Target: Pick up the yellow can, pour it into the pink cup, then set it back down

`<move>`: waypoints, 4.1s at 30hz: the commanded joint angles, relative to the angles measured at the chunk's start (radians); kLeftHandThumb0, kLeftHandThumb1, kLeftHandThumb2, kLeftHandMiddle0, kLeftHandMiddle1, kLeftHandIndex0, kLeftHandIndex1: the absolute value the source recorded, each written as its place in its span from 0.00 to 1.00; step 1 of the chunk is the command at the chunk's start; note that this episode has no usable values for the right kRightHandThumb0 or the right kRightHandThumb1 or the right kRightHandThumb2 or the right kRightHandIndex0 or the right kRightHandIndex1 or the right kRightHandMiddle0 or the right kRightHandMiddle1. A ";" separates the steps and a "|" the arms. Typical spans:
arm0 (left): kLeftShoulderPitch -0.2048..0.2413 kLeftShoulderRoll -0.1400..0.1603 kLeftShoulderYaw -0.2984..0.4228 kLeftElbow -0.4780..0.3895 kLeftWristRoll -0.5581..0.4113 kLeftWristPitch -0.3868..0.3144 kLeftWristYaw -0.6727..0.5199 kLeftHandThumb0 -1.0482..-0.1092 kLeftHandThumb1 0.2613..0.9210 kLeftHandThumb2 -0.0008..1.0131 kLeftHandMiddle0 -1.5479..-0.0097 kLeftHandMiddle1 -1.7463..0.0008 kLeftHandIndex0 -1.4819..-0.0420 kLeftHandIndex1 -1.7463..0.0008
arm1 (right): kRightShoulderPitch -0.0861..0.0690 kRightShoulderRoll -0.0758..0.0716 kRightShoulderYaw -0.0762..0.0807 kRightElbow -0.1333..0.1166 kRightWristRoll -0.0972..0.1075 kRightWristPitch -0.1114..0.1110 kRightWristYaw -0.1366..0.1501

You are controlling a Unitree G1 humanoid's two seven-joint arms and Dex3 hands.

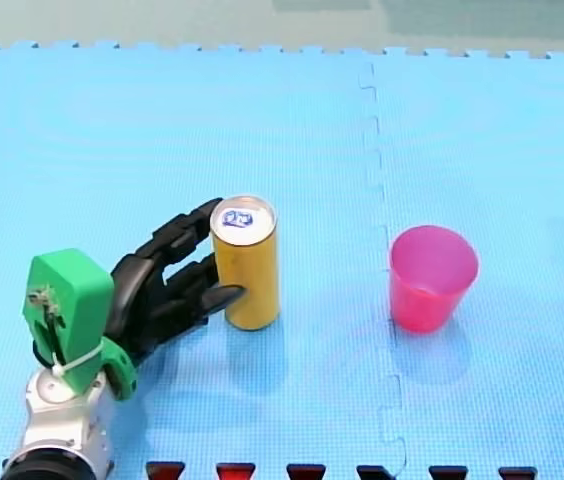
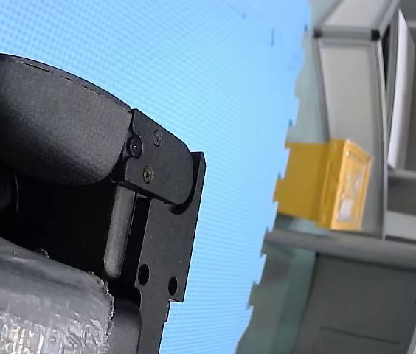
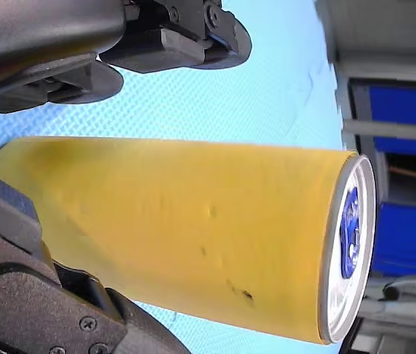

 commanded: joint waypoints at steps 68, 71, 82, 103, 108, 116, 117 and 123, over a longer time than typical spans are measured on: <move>0.068 0.090 -0.168 -0.269 0.183 0.185 0.281 0.18 0.72 0.00 0.65 1.00 0.71 1.00 | 0.010 0.016 -0.003 0.000 0.006 -0.020 0.006; 0.067 0.096 -0.176 -0.280 0.184 0.192 0.270 0.18 0.72 0.00 0.66 1.00 0.71 1.00 | 0.010 0.017 -0.003 0.001 0.005 -0.021 0.005; 0.079 0.099 -0.194 -0.332 0.178 0.219 0.231 0.17 0.73 0.00 0.67 1.00 0.73 1.00 | 0.006 0.017 -0.002 0.002 0.004 -0.019 0.006; 0.020 0.039 -0.171 -0.260 0.090 0.223 0.112 0.18 0.68 0.00 0.66 1.00 0.71 1.00 | -0.005 0.015 -0.006 0.005 0.005 -0.011 0.004; 0.003 0.039 -0.168 -0.242 0.084 0.235 0.082 0.19 0.67 0.00 0.66 1.00 0.71 1.00 | -0.003 0.017 -0.007 0.004 0.007 -0.015 0.005; -0.001 0.043 -0.173 -0.237 0.093 0.244 0.069 0.19 0.66 0.00 0.66 1.00 0.70 1.00 | 0.000 0.019 -0.005 0.003 0.005 -0.021 0.003; 0.000 0.046 -0.178 -0.239 0.100 0.244 0.069 0.19 0.66 0.00 0.67 1.00 0.70 1.00 | 0.001 0.019 -0.006 0.003 0.005 -0.022 0.003; 0.005 0.069 -0.210 -0.244 0.146 0.229 0.074 0.19 0.67 0.00 0.68 1.00 0.71 1.00 | 0.002 0.020 -0.006 0.003 0.006 -0.025 0.007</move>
